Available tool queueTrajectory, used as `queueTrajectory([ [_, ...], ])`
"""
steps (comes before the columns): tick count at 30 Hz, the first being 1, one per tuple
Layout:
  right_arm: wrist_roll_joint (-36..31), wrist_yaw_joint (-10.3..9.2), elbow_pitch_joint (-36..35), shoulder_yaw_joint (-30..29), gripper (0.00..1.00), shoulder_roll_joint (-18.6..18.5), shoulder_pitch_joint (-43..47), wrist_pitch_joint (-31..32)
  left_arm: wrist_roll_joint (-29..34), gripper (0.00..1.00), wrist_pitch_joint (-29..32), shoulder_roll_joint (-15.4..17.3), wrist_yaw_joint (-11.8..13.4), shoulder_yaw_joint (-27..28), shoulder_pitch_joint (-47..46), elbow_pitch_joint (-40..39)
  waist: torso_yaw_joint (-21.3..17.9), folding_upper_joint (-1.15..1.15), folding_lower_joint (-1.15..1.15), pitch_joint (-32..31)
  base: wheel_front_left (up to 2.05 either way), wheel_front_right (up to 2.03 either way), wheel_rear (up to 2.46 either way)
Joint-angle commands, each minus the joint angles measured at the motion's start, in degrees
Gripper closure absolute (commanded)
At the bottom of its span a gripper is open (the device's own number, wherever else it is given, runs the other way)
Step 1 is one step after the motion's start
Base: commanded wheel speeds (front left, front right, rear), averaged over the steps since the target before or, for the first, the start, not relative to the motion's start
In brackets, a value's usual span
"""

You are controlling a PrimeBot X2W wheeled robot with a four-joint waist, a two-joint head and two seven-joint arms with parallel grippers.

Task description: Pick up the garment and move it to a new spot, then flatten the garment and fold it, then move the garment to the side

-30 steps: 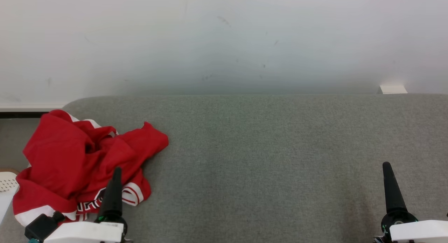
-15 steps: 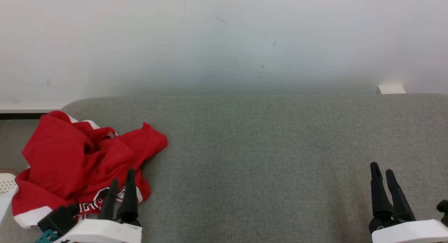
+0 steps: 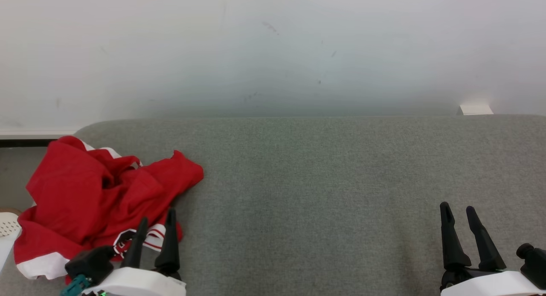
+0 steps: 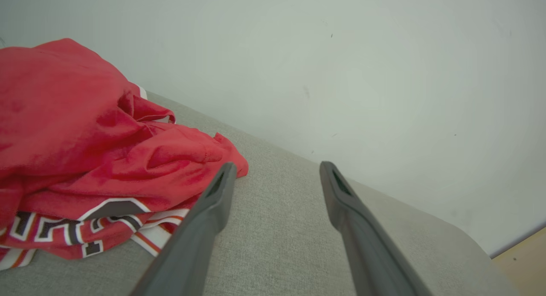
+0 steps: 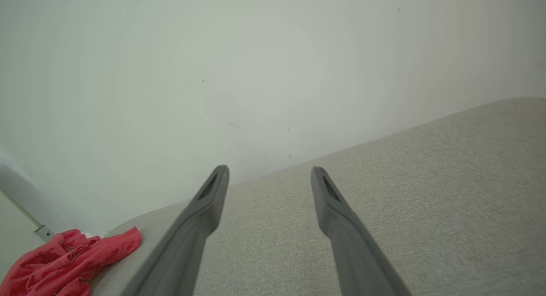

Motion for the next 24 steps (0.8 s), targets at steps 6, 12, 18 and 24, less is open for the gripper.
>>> queueTrajectory([
  [6,-5.8,0.04,-0.3,-0.4,0.00,0.2,-0.5,-1.4,4.9,0.00,-1.4,1.1,1.0,-1.4,-1.0,0.1,-0.1,0.00,0.00,-0.2,0.00,0.00,0.00],
  [12,-9.4,0.04,-0.5,-0.4,0.00,0.4,-0.4,-2.3,8.1,0.00,-2.3,1.3,1.6,-2.3,-1.1,0.1,-0.2,0.00,0.00,-0.3,0.00,0.00,0.00],
  [18,-11.7,0.05,-0.3,-0.3,0.00,0.6,-0.4,-3.1,11.1,0.00,-3.1,1.5,1.9,-2.9,-1.2,-0.1,-0.3,0.00,0.00,-0.5,0.00,0.00,0.00],
  [24,-14.3,0.05,-0.1,0.3,0.00,0.7,-0.4,-3.8,13.7,0.00,-3.8,1.5,1.9,-3.4,-1.1,-0.3,-0.5,0.00,0.00,-0.8,0.00,0.00,0.00],
])
